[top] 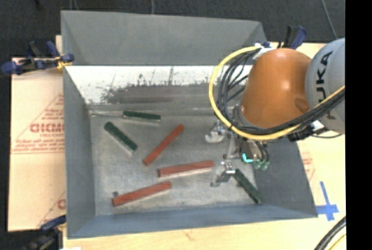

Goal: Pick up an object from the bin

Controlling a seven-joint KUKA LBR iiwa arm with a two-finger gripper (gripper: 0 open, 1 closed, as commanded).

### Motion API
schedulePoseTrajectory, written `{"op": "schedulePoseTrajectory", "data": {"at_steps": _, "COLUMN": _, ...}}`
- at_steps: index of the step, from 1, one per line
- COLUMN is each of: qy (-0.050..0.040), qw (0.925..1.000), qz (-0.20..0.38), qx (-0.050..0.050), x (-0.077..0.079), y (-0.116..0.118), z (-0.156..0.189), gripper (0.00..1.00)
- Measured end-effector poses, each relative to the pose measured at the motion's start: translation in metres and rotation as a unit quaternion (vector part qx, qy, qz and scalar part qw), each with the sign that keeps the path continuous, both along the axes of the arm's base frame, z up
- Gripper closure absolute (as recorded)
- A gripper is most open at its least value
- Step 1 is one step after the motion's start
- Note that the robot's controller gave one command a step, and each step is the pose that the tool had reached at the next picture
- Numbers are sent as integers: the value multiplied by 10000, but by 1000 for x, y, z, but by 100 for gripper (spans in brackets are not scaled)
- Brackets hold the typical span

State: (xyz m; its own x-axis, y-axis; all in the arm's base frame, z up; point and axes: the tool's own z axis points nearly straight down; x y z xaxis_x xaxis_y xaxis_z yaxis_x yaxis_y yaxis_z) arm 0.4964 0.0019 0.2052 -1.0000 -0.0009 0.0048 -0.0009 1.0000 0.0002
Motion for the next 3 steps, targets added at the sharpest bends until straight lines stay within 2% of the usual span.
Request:
{"op": "schedulePoseTrajectory", "data": {"at_steps": 1, "qy": -39, "qw": 10000, "qz": -1, "qx": 0, "x": 2, "y": 0, "z": 4, "gripper": 0}}
{"op": "schedulePoseTrajectory", "data": {"at_steps": 2, "qy": -78, "qw": 9999, "qz": 72, "qx": -6, "x": 11, "y": 1, "z": -48, "gripper": 0}}
{"op": "schedulePoseTrajectory", "data": {"at_steps": 3, "qy": -35, "qw": 9997, "qz": 250, "qx": -2, "x": 30, "y": 4, "z": -123, "gripper": 100}}
